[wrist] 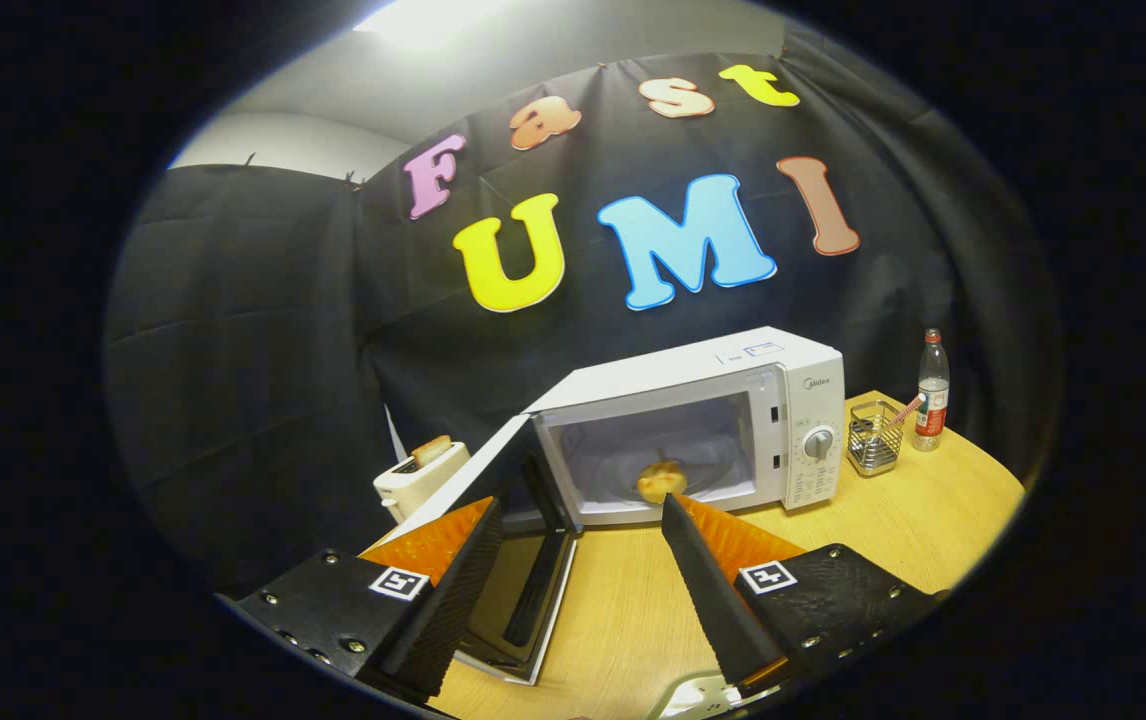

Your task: Open the microwave, put the food inside, and close the microwave door.

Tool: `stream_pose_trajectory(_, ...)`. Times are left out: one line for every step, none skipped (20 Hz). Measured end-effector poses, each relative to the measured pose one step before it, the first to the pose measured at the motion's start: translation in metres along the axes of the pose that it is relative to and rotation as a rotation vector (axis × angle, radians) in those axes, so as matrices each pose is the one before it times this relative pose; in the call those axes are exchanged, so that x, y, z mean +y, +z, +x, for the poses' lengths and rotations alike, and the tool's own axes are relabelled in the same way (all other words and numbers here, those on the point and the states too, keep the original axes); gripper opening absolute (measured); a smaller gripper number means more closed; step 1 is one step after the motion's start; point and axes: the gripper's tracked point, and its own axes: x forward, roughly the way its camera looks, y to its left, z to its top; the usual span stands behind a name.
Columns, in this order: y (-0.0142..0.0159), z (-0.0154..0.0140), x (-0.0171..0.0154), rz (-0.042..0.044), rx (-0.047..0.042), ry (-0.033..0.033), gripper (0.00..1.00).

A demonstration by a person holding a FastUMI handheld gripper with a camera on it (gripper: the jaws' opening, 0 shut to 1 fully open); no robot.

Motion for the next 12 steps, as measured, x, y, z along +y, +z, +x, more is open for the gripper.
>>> stream_pose_trajectory(-0.00068,-0.0071,0.01171,-0.01494,-0.00126,0.01881,0.97)
stream_pose_trajectory(-0.00201,-0.00746,0.01086,-0.01294,-0.00147,0.01879,0.97)
stream_pose_trajectory(-0.00026,-0.00533,0.01181,-0.01074,-0.00041,0.01981,0.97)
stream_pose_trajectory(-0.00119,-0.00491,0.01206,-0.00973,0.00055,0.01809,0.97)
stream_pose_trajectory(-0.00105,-0.00358,0.01224,-0.00803,0.00086,0.02006,0.97)
stream_pose_trajectory(-0.00311,-0.00309,0.01099,-0.00886,0.00116,0.02022,0.97)
stream_pose_trajectory(-0.00192,-0.00142,0.01225,-0.0064,0.00242,0.02066,0.97)
stream_pose_trajectory(-0.00248,-0.00114,0.01294,-0.00494,0.00415,0.02203,0.97)
stream_pose_trajectory(-0.00232,-0.0002,0.01249,-0.00454,0.00431,0.02373,0.97)
stream_pose_trajectory(-0.00262,0.00016,0.01277,-0.0044,0.00519,0.02181,0.97)
stream_pose_trajectory(-0.00318,0.00155,0.0122,-0.00629,0.00753,0.0238,0.97)
stream_pose_trajectory(-0.00322,0.00187,0.01098,-0.00561,0.00768,0.02292,0.97)
